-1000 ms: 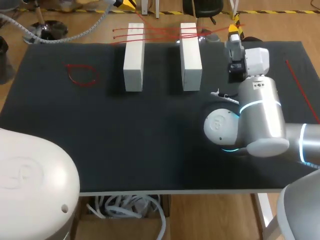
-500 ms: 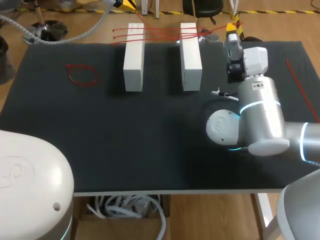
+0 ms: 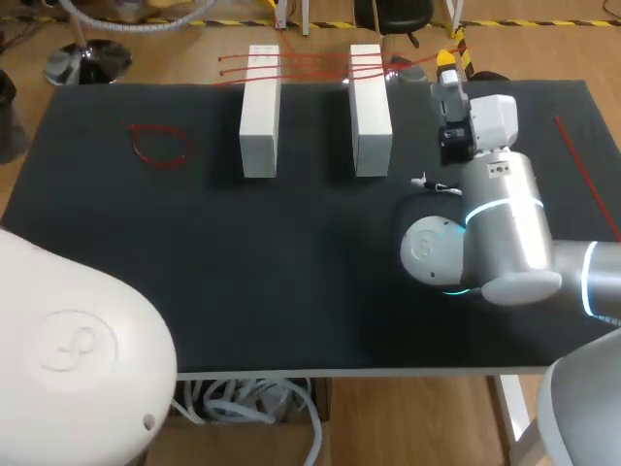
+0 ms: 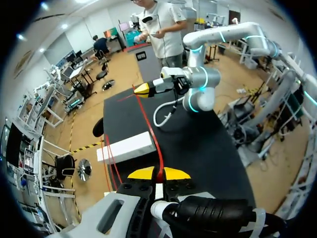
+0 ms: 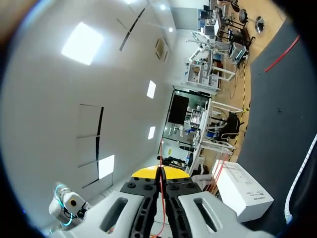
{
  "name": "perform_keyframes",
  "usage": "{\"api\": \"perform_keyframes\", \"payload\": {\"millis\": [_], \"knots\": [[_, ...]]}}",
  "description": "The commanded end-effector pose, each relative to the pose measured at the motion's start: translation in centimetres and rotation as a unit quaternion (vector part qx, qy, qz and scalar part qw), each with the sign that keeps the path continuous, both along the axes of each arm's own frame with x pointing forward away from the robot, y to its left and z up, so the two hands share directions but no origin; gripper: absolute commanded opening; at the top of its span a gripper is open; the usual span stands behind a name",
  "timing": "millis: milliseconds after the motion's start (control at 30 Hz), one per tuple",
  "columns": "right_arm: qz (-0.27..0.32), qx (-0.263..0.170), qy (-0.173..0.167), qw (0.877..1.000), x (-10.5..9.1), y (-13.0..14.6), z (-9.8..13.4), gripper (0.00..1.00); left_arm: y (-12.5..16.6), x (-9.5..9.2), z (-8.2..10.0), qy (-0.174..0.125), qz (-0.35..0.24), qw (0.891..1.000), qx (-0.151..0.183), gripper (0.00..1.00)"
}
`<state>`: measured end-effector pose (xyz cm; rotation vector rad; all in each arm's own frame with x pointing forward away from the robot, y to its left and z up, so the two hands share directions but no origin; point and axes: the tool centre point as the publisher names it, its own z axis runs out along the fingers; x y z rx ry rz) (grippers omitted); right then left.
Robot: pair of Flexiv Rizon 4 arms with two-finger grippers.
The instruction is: Grab the tape and strap the tape.
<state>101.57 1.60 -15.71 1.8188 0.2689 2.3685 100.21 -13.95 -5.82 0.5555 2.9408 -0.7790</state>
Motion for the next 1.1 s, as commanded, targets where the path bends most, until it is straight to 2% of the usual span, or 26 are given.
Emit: {"api": "perform_keyframes", "payload": {"millis": [33,133,200,367,567,833,1100], "knots": [[0.002,-0.005,0.003,1.0,0.0,0.0,0.1,0.0,-1.4,0.6,0.6,0.037,-0.021,0.985,0.166,0.0],[0.006,-0.011,0.001,1.0,-0.1,0.0,0.0,0.0,-2.1,0.3,0.3,0.035,-0.01,0.985,0.168,0.0],[0.009,-0.014,0.0,1.0,-0.1,0.0,0.0,0.0,-2.4,0.1,-0.1,0.033,-0.003,0.982,0.184,0.0],[0.018,-0.026,-0.005,0.999,-0.2,0.0,0.0,0.0,-1.9,-0.3,-1.4,0.04,0.031,0.98,0.194,0.0],[0.027,-0.041,-0.007,0.999,-0.3,0.0,-0.1,0.0,-1.6,-0.3,-1.8,0.021,0.071,0.976,0.204,0.0],[0.031,-0.063,-0.015,0.997,0.0,-0.1,-0.1,0.0,-2.2,-0.4,-1.7,0.021,0.074,0.977,0.2,0.0],[0.038,-0.084,-0.016,0.996,0.2,-0.2,-0.2,0.0,-3.4,-0.6,-1.9,0.032,0.052,0.978,0.201,0.0]]}}
